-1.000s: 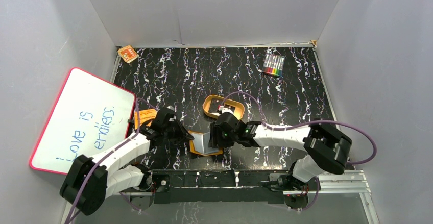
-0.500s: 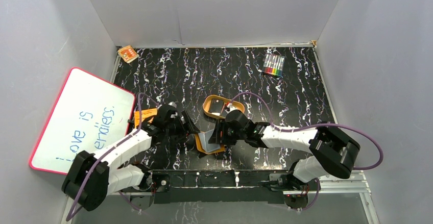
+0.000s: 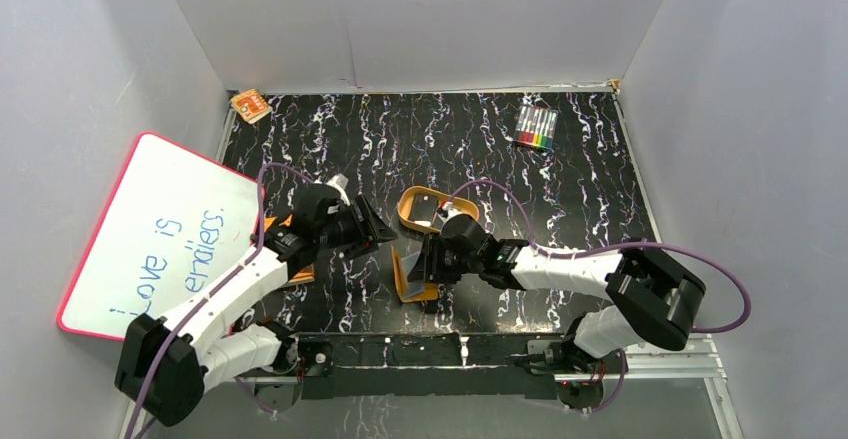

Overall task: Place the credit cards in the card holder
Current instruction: Turn over the card slot in the card holder.

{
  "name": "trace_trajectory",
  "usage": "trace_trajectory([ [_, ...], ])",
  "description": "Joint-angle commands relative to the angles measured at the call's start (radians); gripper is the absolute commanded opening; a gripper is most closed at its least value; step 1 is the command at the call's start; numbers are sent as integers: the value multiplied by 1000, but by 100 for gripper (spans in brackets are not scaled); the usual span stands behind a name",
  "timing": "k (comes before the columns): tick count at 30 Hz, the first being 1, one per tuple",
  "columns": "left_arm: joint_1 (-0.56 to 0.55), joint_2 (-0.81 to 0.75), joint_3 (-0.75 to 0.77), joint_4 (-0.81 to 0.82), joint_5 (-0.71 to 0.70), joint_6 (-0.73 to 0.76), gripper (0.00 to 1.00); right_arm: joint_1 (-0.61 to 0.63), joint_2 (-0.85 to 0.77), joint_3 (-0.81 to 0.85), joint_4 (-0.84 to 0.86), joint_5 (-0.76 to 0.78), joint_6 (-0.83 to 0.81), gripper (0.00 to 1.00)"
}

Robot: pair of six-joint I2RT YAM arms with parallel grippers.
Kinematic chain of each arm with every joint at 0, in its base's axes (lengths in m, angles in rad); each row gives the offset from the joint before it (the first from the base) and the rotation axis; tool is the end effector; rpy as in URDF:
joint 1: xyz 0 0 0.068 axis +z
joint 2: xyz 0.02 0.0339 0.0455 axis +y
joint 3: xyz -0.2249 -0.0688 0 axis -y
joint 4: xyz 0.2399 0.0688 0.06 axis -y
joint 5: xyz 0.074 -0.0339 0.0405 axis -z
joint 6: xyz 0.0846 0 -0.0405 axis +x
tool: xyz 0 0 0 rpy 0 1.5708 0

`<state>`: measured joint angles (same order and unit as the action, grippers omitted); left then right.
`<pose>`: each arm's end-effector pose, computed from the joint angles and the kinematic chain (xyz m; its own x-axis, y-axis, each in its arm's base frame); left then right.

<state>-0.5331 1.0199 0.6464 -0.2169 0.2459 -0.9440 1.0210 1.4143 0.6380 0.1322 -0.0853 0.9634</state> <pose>0.2282 -0.1586 0.1866 -0.8215 -0.4274 -0.3775 0.0030 0.6588 -0.7523 0.1635 0.2806 0.1153 -0.9059 0.0876 -0.4144 -0.2475 0.6844 0.6858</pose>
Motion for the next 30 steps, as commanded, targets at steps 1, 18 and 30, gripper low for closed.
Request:
trace_trajectory([
  [1, -7, 47, 42, 35, 71, -29, 53, -5, 1, 52, 29, -15, -24, 44],
  [18, -13, 145, 57, 105, 92, -52, 21, 10, 133, 179, 1, -48, -67, 23],
  [30, -13, 137, -71, 103, 79, -25, 6, 14, 129, 174, -35, -20, -68, 13],
])
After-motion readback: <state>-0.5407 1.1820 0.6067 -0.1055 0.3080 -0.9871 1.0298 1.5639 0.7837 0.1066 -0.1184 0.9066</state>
